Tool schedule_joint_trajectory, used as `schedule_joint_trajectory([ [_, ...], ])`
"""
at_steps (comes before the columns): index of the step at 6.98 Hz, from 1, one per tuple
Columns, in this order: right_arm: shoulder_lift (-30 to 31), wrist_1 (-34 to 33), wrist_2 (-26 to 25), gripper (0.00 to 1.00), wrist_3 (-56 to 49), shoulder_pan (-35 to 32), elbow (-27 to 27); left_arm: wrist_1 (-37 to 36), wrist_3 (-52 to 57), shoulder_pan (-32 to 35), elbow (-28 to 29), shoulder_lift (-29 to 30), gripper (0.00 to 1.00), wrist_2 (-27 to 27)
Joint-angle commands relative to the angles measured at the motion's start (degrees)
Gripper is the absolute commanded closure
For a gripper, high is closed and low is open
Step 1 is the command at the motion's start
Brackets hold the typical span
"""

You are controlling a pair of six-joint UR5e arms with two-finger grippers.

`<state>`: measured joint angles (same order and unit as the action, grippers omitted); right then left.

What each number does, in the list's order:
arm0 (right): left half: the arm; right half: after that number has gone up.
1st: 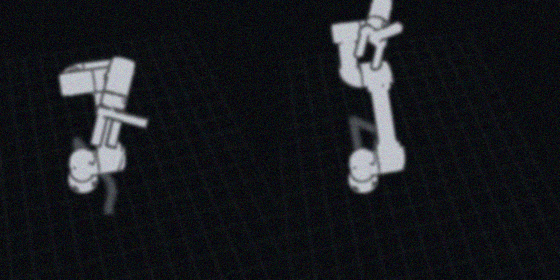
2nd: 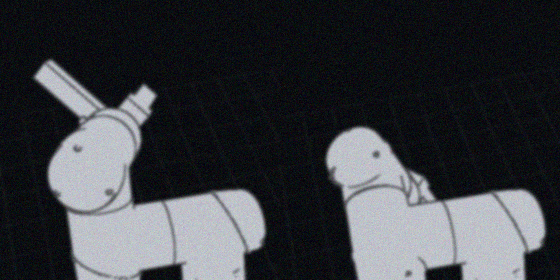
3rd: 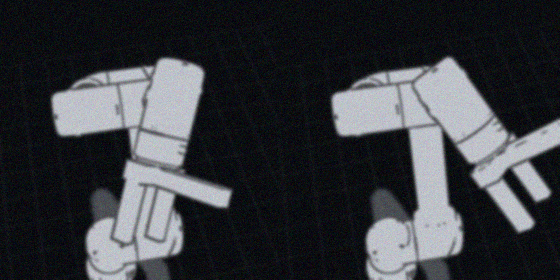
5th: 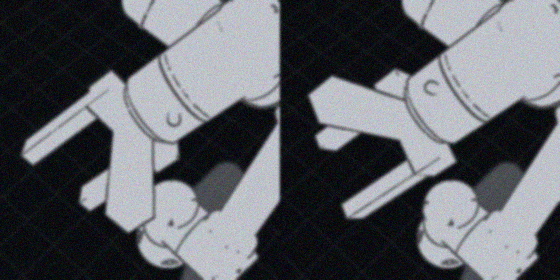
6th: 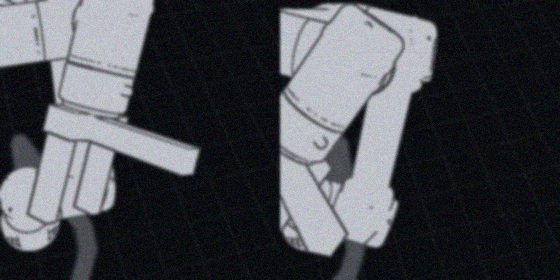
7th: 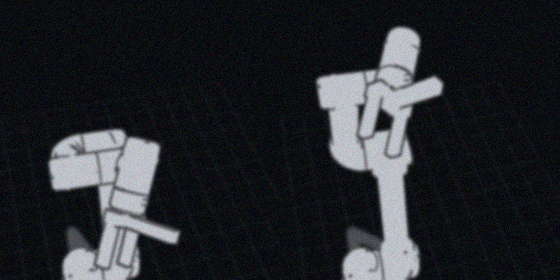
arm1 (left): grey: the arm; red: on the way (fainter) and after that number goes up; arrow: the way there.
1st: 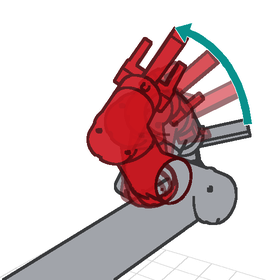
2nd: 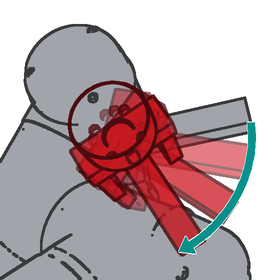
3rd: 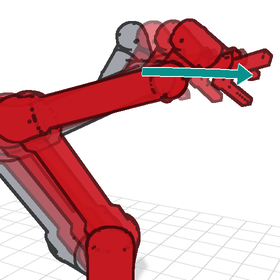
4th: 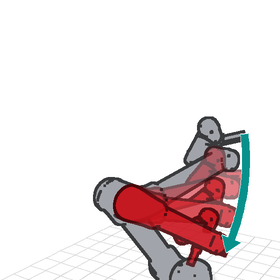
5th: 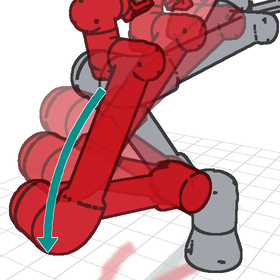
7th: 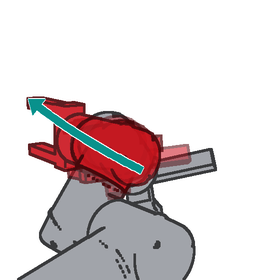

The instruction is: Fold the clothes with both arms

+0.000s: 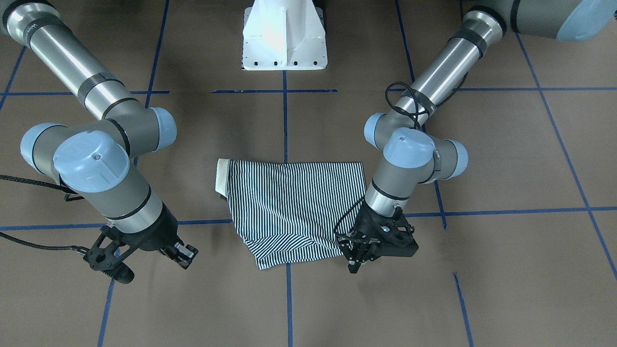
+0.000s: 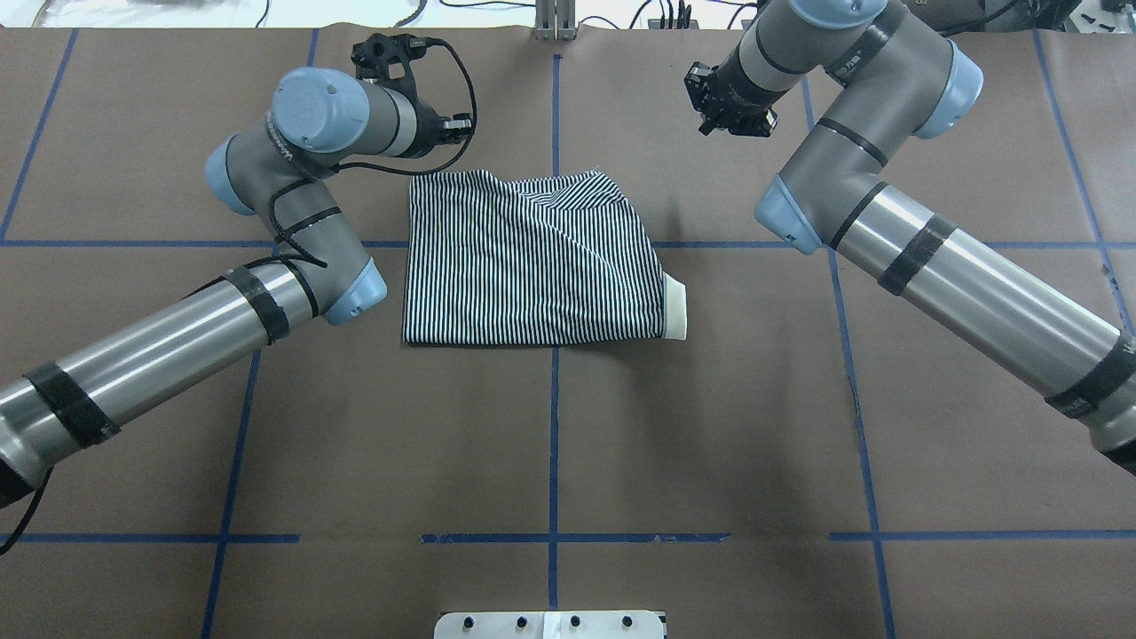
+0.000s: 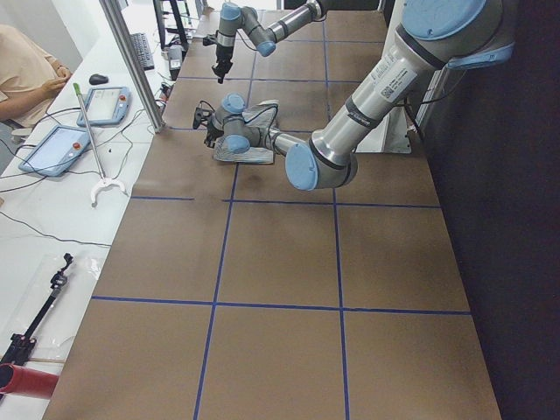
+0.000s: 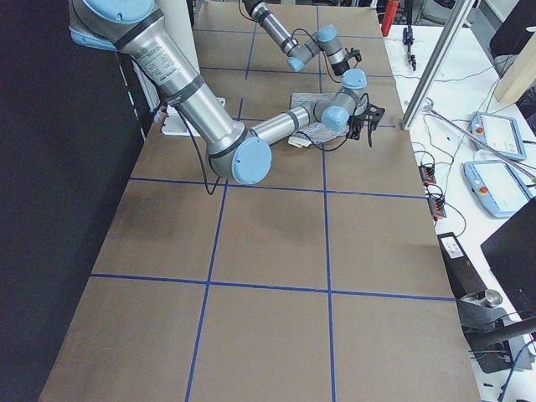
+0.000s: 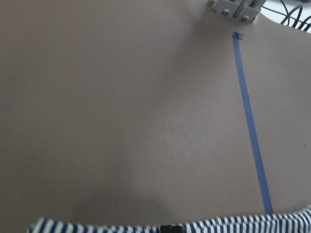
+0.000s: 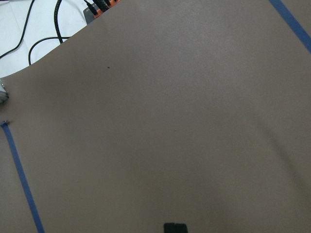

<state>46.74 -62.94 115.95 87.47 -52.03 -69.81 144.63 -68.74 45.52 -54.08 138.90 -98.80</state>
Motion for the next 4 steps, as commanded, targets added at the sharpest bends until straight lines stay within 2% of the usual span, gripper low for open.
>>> schedule_joint_trajectory([
  [1,2.90,0.10,1.55,1.00,-0.37,-0.44,-2.07,1.00,1.06,4.56,-2.67,-1.77,1.00,-4.10],
  [2,5.09,0.10,2.17,1.00,-0.98,-1.92,-2.86,1.00,3.32,5.62,-9.31,-8.92,1.00,-6.47],
  [3,10.16,0.01,2.88,1.00,-6.82,-4.55,-6.87,0.39,5.35,7.11,-13.73,-13.95,1.00,-9.89],
  [4,14.91,0.01,4.71,1.00,-17.32,-7.62,-8.39,0.30,8.41,10.61,-17.51,-18.35,1.00,-15.58],
])
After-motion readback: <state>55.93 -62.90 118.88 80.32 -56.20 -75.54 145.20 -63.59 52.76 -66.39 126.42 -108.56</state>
